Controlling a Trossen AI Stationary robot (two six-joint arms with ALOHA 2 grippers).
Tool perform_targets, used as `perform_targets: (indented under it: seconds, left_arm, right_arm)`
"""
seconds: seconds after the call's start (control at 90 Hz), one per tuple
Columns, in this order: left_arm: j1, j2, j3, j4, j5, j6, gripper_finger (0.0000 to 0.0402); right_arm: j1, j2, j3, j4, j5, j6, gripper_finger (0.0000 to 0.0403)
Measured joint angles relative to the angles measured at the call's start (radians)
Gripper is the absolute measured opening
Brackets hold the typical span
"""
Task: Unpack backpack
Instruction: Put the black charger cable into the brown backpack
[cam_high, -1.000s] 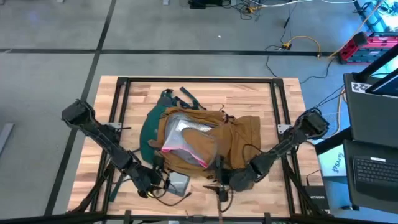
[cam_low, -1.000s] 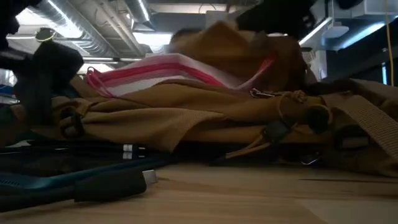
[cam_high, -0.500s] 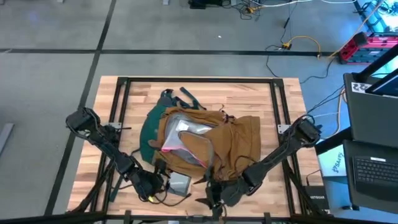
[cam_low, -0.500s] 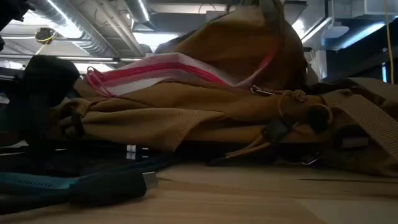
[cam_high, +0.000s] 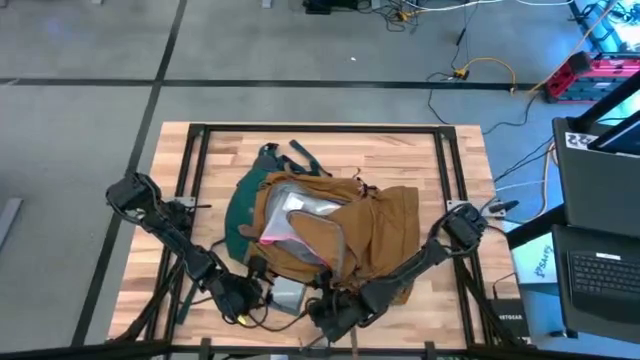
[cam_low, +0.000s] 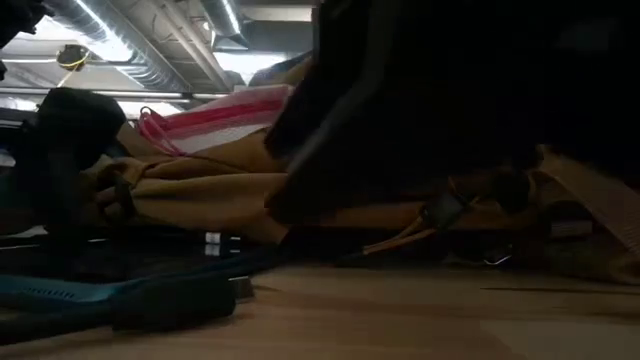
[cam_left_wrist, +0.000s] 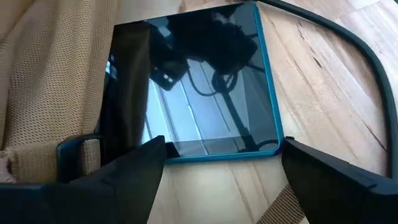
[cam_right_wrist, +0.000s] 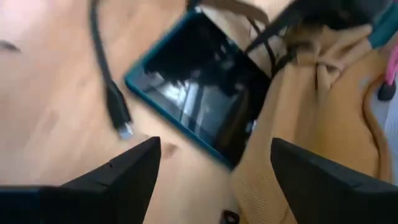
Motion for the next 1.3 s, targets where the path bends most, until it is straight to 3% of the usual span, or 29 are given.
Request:
perform_targets:
  seconds: [0.233, 0.678, 0.978, 1.3]
  left_arm:
    - [0.0, 0.002, -0.001, -0.007, -0.042, 0.011, 0.0301]
    - [-0.01, -0.005, 0.014, -0.058, -0.081, 0.024, 0.0301]
    - [-0.012, -0.011, 0.086, -0.341, -0.169, -0.152, 0.0301]
    - [0.015, -0.053, 0.101, -0.545, -0.111, -0.39, 0.0301]
  right_arm:
    - [-0.002, 0.002, 0.002, -0.112, 0.029, -0.046, 0.0288]
    - [0.0, 0.002, 0.002, -0.125, 0.104, -0.07, 0.0288]
    - [0.0, 0.002, 0.002, -0.123, 0.105, -0.042, 0.0288]
    - [0.0, 0.002, 0.002, -0.121, 0.105, -0.034, 0.0288]
